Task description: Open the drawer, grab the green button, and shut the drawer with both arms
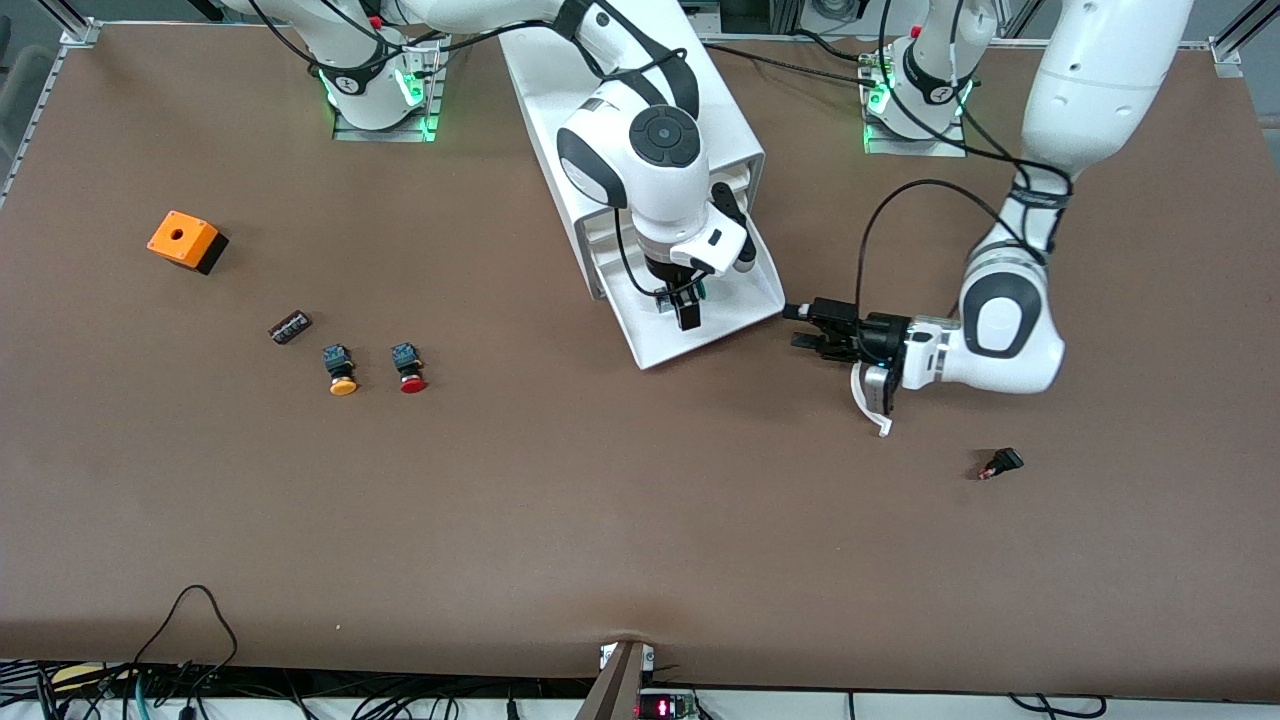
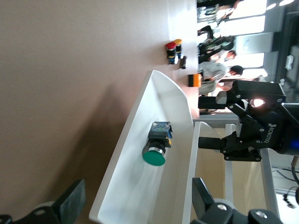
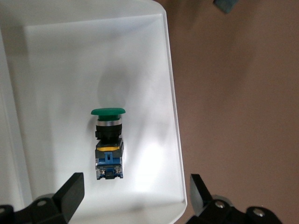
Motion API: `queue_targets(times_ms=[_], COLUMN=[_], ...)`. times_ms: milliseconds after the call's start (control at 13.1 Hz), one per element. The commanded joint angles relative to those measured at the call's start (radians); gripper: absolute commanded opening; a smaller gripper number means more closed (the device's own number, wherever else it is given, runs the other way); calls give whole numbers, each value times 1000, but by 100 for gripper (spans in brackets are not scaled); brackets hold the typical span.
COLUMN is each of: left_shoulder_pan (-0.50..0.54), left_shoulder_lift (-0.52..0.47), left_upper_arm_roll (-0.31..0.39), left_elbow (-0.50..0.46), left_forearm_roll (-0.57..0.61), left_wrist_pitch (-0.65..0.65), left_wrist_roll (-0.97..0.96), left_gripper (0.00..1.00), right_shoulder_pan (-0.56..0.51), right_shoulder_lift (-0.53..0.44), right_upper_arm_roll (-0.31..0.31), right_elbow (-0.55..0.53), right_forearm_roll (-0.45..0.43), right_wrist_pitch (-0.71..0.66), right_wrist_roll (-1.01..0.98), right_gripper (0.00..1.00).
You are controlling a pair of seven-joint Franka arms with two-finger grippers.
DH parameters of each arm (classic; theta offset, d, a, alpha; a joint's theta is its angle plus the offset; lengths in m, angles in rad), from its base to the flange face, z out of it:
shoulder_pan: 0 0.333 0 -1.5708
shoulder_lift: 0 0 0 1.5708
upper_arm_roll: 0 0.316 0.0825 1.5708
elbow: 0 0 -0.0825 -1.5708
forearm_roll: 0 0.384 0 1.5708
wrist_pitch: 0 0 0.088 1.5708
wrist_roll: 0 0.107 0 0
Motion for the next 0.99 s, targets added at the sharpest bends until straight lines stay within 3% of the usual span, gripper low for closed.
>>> queue_targets(times_ms=[0,229,534,763,916], left_shoulder_pan=[-2,23,63,65,62], left_shoulder_lift=[-43,-92,-93,-93,-93], left_upper_arm_roll=[18,21,23,24,19], left_elbow=[88,184,382,401,418], left_forearm_roll=[189,390,595,607,688], left_wrist_pitch=[-16,-86,-235,-257,-257], left_wrist_roll=[-168,-372,-465,-492,-494], left_gripper=[100,100,100,100,100], right_shoulder_pan=[-1,-1,1,2,2], right_shoulder_lift=[25,46,55,55,63], right_upper_arm_roll=[-2,-4,-2,-2,-2], right_elbow=[11,11,11,11,8], right_forearm_roll=[-12,-12,-5,-5,-5], right_wrist_pitch=[-10,-9,-5,-6,-4], right_wrist_roll=[-9,-9,-9,-8,-4], right_gripper=[100,100,100,100,100])
